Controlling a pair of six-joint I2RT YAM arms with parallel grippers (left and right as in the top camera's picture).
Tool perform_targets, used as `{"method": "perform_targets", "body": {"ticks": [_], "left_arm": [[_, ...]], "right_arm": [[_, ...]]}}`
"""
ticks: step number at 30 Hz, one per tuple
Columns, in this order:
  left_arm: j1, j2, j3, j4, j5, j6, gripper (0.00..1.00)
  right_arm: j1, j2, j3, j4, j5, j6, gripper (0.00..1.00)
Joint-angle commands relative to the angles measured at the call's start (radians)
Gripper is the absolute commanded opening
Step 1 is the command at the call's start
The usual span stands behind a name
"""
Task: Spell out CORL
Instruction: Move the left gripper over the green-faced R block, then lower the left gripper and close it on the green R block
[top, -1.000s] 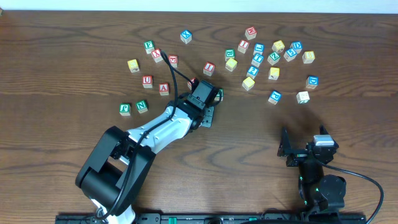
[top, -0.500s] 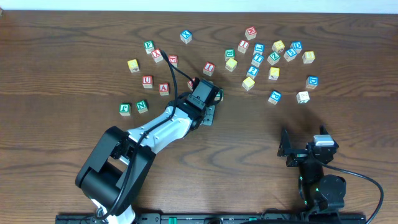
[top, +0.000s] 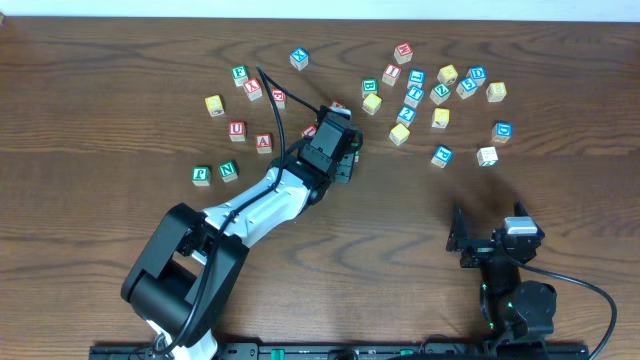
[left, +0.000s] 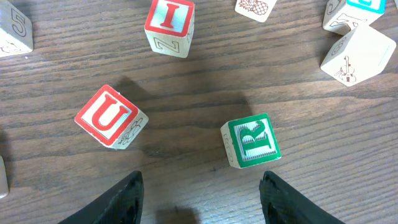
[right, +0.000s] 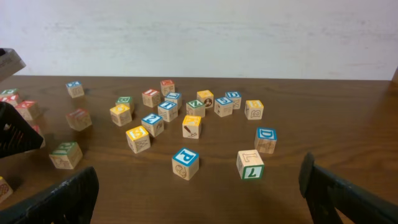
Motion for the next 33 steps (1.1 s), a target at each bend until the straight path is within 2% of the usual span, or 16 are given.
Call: {"method": "perform_targets", "body": {"ticks": [1,6,11,15,19,21,25,29,33], "left_arm": [[0.0,-0.02,0.036,0.023,-0.016,0.017,0.59],[0.0,-0.019,0.047,0.076,-0.013,0.048,0.59],[0.001,0.016,0.156,0.049,-0.011,0.09,0.58],[0.0,0.096,0.294,-0.056,0.008,0.089,0.46],[0.0,0.151,0.369,-0.118,0.048,0.089,0.41],[0.0,0.173,0.38,-0.124,0.049,0.089,0.31],[0.0,0.182,0.38,-0.14,0.048,0.089,0.19],[0.0,0.182,0.38,-0.147,0.049,0.089,0.13],[0.0,0.189,0.38,-0.156,0.048,0.089,0.12]], "right_arm": [[-0.005,-0.005,-0.001,-0.003,0.001,-0.004,0.99],[-0.005,-0.005,-0.001,-0.003,0.002,-0.004,0.99],[-0.005,-0.005,-0.001,-0.003,0.002,-0.004,0.99],[-0.005,-0.005,-0.001,-0.003,0.001,-0.004,0.99],[-0.005,-0.005,-0.001,-0.003,0.001,-0.004,0.99],[-0.005,-0.005,-0.001,-0.003,0.001,-0.004,0.99],[-0.005,-0.005,-0.001,-0.003,0.001,-0.004,0.99],[-0.005,-0.005,-0.001,-0.003,0.001,-0.004,0.99],[-0.005,-0.005,-0.001,-0.003,0.001,-0.004,0.99]]}}
